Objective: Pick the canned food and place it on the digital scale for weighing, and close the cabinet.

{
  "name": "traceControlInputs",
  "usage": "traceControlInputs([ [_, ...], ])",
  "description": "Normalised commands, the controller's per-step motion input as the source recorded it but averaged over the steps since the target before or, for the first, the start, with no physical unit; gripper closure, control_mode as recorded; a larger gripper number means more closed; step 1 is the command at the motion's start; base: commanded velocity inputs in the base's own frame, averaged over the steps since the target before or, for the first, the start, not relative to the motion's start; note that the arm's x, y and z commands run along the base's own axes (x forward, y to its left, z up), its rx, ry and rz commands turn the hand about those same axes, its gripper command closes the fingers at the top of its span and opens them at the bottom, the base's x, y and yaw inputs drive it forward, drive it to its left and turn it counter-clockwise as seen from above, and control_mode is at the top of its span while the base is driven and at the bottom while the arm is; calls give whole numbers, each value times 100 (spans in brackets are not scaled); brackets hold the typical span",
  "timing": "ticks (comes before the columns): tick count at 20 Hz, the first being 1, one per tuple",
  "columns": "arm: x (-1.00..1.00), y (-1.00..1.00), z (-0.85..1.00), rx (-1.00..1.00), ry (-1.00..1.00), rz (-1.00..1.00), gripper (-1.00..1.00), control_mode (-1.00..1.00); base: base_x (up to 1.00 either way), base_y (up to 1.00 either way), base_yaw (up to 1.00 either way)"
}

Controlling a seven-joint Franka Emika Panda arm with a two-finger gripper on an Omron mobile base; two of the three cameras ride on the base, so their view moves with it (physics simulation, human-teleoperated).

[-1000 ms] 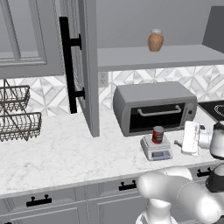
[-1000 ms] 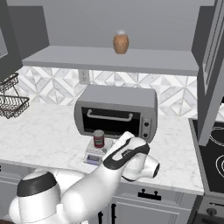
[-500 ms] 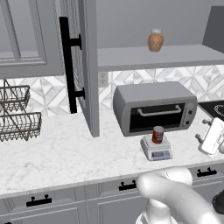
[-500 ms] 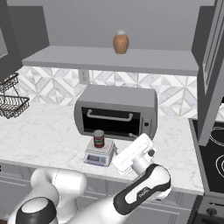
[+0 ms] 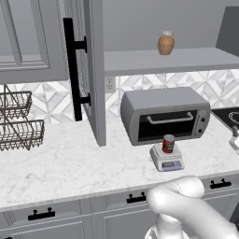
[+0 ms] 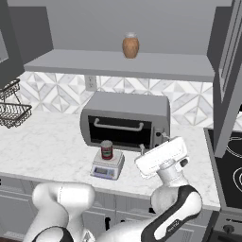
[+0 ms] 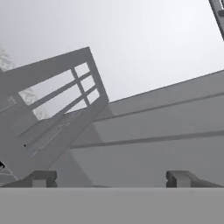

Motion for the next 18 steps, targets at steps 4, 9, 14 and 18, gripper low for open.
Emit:
traceControlInputs([
  [4,-26,-73,61,16,-30,0,-100,-100,0,0,0],
  [9,-36,-71,39,16,-28,0,-100,-100,0,0,0],
  [14,-26,-72,24,6,1,0,-100,-100,0,0,0],
  [18,-47,-53,33,-3,30,-1,-100,-100,0,0,0],
])
